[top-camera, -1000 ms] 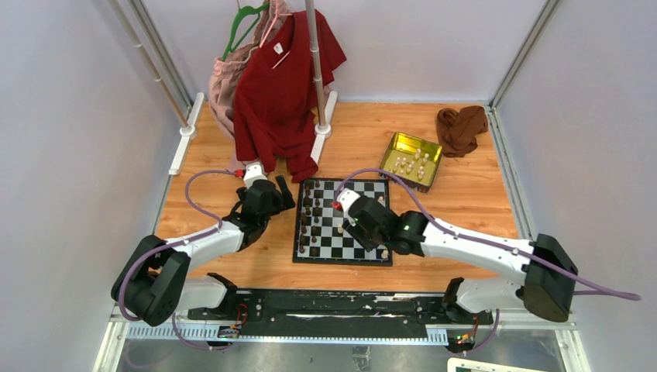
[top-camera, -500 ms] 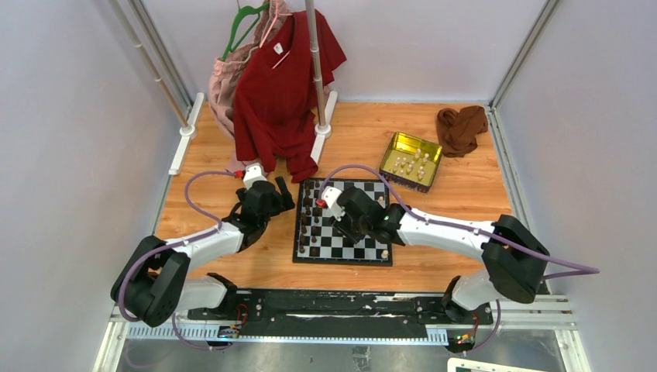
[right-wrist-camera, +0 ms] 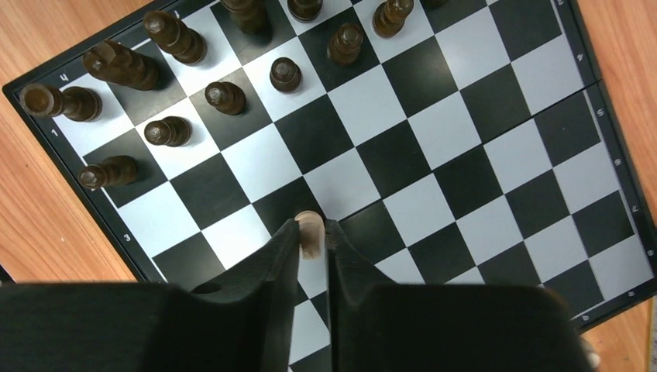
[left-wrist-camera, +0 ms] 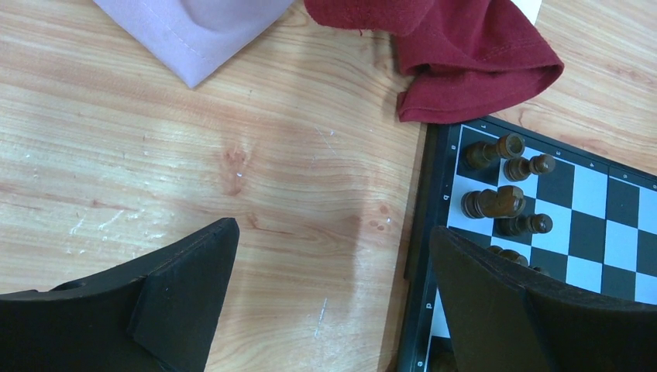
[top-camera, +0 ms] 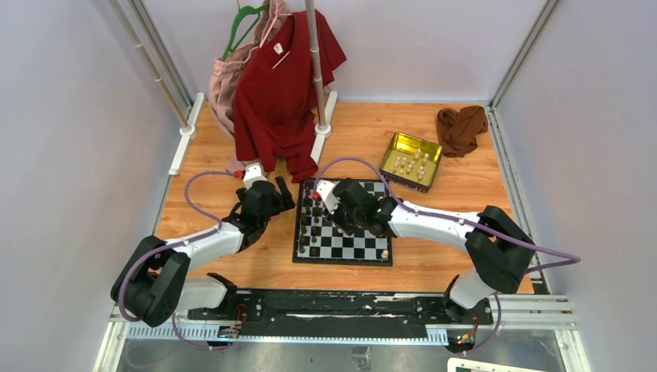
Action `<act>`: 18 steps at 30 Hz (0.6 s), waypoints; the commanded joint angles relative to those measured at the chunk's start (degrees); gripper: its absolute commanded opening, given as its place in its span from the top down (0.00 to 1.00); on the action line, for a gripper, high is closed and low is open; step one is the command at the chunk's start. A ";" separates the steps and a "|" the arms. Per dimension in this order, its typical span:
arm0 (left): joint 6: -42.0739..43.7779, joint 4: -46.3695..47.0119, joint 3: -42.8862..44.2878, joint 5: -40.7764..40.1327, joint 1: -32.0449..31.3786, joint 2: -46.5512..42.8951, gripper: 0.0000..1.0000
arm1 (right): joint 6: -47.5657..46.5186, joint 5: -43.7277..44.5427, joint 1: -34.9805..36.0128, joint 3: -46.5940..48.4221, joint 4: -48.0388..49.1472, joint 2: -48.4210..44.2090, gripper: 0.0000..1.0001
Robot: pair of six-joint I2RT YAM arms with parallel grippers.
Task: Set up the chess pieces on the board
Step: Pick up the chess piece from the chessboard.
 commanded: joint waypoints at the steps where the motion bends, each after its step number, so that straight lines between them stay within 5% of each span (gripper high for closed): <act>1: -0.23 1.83 -0.42 -1.04 0.41 -0.11 0.00 | -0.11 -1.79 -1.33 1.24 0.70 1.32 0.82; 12: -0.17 1.94 -0.19 -0.86 0.41 0.37 0.00 | 0.94 -2.79 -2.18 0.47 0.29 0.98 0.83; 18: -0.05 1.94 -0.17 -0.94 0.41 0.11 0.00 | 1.13 -3.07 -2.21 0.77 -0.26 0.00 0.96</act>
